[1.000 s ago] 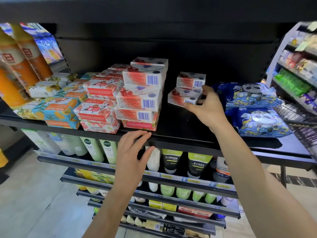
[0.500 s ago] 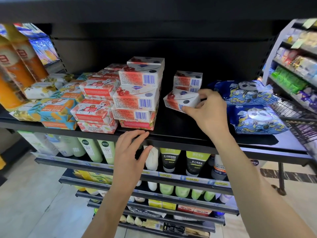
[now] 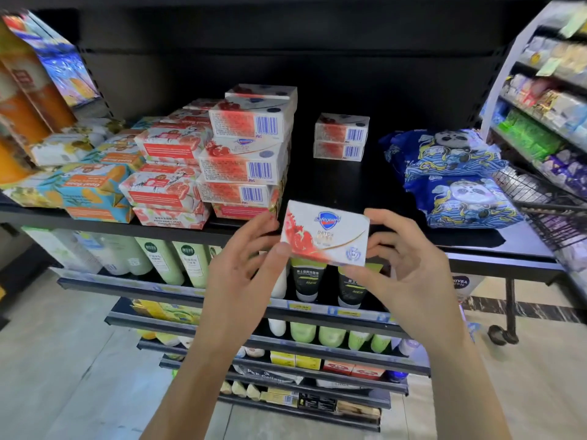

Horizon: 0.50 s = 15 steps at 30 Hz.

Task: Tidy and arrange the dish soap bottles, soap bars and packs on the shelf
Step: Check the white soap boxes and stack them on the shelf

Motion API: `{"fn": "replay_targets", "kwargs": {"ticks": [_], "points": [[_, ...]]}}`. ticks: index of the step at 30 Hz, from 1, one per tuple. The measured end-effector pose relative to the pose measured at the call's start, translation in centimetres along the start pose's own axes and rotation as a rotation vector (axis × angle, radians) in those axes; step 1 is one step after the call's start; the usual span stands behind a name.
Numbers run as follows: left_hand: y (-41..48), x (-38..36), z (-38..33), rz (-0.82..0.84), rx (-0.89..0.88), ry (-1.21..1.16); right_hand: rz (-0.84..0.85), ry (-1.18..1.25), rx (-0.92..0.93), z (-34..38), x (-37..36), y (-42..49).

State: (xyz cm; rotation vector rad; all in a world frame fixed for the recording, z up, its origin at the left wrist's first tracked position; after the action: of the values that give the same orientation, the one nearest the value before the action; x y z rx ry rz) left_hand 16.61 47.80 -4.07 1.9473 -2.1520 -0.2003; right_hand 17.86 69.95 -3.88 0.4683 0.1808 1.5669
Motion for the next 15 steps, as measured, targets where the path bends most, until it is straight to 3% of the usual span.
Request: {"fn": "replay_targets", "kwargs": {"ticks": [3,8,15], "points": [[-0.1,-1.0,-0.2,0.086,0.115,-0.142,0.037,0.043,-0.021,-0.3,-0.6,-0.5],[-0.6,-1.1,0.0,0.091,0.204,-0.292,0.059,0.098,-0.087,-0.3,-1.0,-1.4],[-1.3,-1.7,0.0,0.051,0.199,-0.336,-0.077,0.18,-0.315,0.3,-0.9,-1.7]]}}
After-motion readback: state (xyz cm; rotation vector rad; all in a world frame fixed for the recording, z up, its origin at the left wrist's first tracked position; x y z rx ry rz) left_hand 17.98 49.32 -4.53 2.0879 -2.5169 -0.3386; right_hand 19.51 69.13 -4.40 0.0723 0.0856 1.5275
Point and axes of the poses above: each hand's wrist, its own y-axis towards the middle knuckle, its own x-axis out of the back of the hand, z = x × y, the point moved 3 cm from there along y, towards the middle knuckle, and after that the axes turned 7 degrees about z, right-handed, at the moved point
